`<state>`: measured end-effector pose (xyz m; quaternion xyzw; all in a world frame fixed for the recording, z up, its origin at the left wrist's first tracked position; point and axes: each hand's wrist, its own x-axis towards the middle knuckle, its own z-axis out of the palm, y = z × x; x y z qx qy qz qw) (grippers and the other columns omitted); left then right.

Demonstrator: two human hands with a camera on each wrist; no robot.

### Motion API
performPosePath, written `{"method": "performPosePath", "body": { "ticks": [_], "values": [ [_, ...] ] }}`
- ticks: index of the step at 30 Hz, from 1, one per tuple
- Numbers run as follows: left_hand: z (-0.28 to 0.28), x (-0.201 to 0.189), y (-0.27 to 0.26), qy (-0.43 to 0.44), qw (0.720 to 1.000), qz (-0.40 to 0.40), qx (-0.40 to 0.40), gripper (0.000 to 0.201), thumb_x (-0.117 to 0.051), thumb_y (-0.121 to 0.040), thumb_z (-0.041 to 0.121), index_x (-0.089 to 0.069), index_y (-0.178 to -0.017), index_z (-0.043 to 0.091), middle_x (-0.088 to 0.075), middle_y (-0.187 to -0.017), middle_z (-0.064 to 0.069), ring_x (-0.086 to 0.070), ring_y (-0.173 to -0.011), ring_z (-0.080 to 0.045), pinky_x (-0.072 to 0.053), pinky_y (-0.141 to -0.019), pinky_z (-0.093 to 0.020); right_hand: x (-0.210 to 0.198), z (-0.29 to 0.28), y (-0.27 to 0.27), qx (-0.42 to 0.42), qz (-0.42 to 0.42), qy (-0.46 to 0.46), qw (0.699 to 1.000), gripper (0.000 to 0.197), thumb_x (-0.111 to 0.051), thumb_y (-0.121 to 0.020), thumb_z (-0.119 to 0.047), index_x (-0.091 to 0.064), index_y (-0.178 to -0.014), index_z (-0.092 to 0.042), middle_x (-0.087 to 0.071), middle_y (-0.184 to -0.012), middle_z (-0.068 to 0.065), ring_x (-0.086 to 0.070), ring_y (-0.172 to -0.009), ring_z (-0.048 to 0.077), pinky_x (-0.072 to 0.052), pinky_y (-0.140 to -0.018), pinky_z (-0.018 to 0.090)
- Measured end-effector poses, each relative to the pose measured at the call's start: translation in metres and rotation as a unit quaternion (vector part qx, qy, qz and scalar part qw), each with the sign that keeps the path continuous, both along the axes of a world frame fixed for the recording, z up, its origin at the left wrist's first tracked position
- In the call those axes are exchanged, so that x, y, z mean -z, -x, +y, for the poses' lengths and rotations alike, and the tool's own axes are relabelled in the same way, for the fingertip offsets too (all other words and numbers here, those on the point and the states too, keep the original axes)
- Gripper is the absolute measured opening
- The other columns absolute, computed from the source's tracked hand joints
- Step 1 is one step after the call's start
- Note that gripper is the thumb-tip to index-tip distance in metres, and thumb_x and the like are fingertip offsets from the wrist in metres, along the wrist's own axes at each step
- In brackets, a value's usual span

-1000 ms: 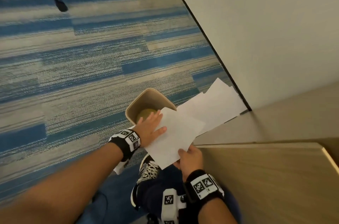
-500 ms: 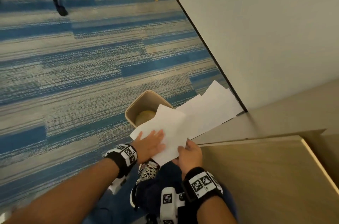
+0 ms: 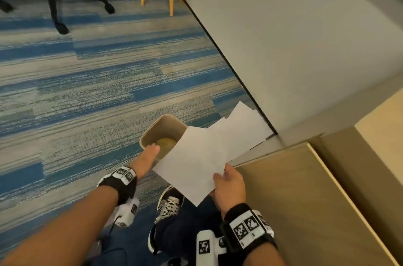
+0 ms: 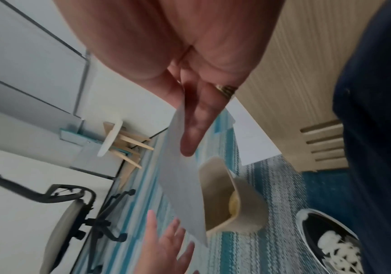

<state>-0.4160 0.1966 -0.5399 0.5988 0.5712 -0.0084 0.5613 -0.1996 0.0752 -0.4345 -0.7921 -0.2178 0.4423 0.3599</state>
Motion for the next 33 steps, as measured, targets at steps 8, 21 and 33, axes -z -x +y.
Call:
{"method": "performPosePath", "body": {
  "ticks": [8, 21, 33],
  "values": [
    [0.003, -0.098, 0.006, -0.021, 0.989, -0.140, 0.038, 0.055, -0.049, -0.086, 0.073, -0.053, -0.127, 0.036, -0.064, -0.123, 0.014, -0.062, -0.106, -0.007, -0.046, -0.097, -0.032, -0.106, -0.044, -0.005, -0.054, -0.034, -0.092, 0.994, 0.032, -0.050, -0.102, -0.003, -0.068, -0.118, -0.025, -0.078, -0.109, -0.008, -0.073, -0.097, 0.008, -0.059, -0.086, 0.031],
    [-0.022, -0.291, -0.001, -0.265, 0.928, -0.246, 0.086, 0.010, -0.065, -0.093, 0.013, -0.071, -0.087, 0.009, -0.076, -0.081, -0.005, -0.071, -0.071, -0.016, -0.053, -0.066, -0.022, -0.255, -0.160, -0.037, -0.029, -0.119, -0.226, 0.966, 0.025, -0.050, -0.104, -0.011, -0.063, -0.115, -0.029, -0.078, -0.103, -0.019, -0.075, -0.090, 0.006, -0.060, -0.067, 0.021],
    [-0.052, -0.332, -0.044, -0.317, 0.905, -0.223, 0.172, 0.017, -0.060, -0.097, 0.028, -0.072, -0.087, 0.032, -0.076, -0.084, 0.002, -0.071, -0.076, -0.014, -0.055, -0.075, -0.035, -0.295, -0.230, -0.052, 0.023, -0.054, -0.294, 0.954, 0.028, -0.049, -0.103, -0.004, -0.066, -0.122, -0.013, -0.079, -0.112, 0.003, -0.076, -0.103, 0.023, -0.061, -0.089, 0.039]
  ]
}}
